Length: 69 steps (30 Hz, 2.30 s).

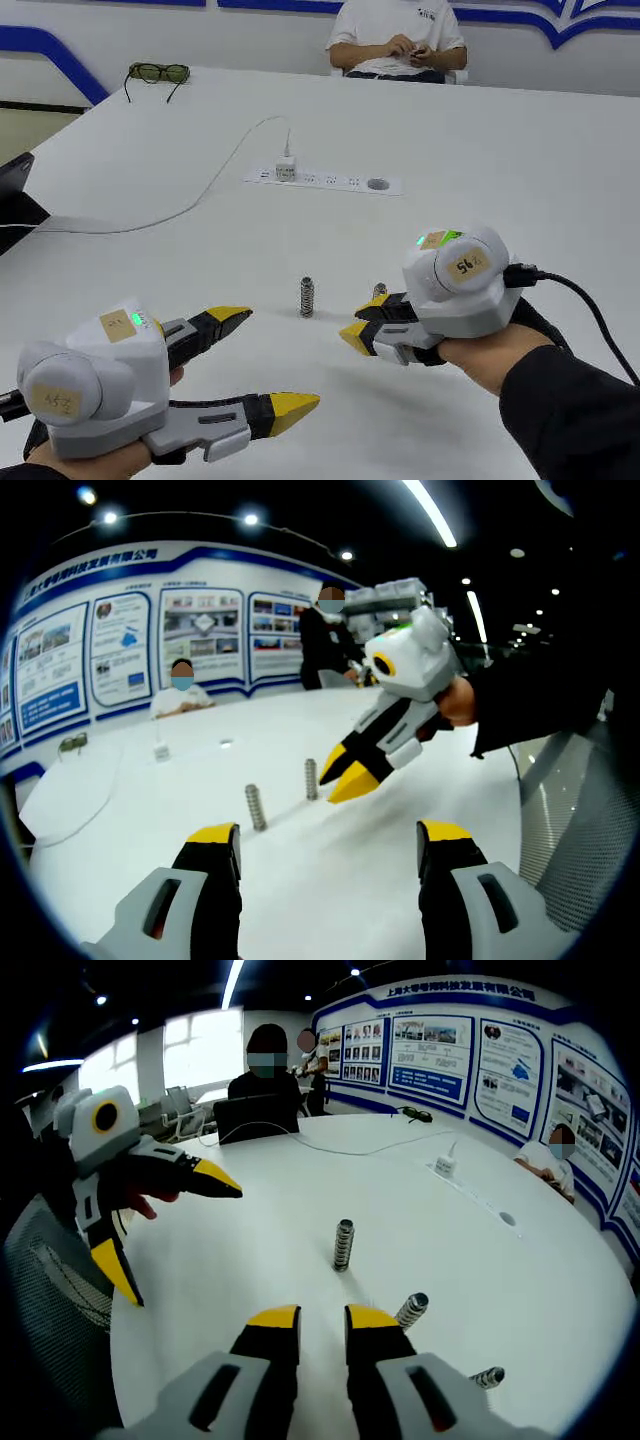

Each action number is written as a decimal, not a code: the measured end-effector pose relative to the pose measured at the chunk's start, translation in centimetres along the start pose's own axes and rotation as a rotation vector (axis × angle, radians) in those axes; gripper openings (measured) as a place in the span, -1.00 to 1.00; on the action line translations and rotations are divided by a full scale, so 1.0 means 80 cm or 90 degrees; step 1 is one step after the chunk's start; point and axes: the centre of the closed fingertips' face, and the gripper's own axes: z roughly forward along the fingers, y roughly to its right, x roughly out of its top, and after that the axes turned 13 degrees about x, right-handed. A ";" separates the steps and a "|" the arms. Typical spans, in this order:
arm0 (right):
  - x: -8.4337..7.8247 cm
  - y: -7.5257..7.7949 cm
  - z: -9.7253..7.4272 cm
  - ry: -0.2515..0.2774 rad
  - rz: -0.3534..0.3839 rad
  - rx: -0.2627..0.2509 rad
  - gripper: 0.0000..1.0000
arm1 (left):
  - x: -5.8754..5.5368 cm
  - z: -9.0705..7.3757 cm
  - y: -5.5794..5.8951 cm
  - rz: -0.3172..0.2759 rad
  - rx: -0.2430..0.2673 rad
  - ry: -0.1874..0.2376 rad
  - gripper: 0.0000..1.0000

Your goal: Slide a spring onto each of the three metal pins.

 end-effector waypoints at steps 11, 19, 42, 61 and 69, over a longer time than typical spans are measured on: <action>-0.011 -0.001 -0.025 0.011 0.009 -0.019 -0.61 | 0.001 0.001 0.002 0.000 -0.003 0.000 0.47; -0.018 0.002 -0.042 0.014 0.012 -0.035 -0.60 | 0.001 0.001 0.003 0.000 -0.004 0.001 0.48; -0.034 0.021 -0.099 0.036 0.026 -0.084 -0.53 | 0.002 0.001 0.001 0.000 0.002 0.000 0.50; -0.062 0.032 -0.141 0.062 0.045 -0.116 -0.40 | -0.002 0.002 -0.001 -0.002 0.002 -0.008 0.52; -0.066 0.031 -0.147 0.071 0.034 -0.113 -0.29 | -0.003 0.002 -0.001 -0.006 0.003 -0.010 0.52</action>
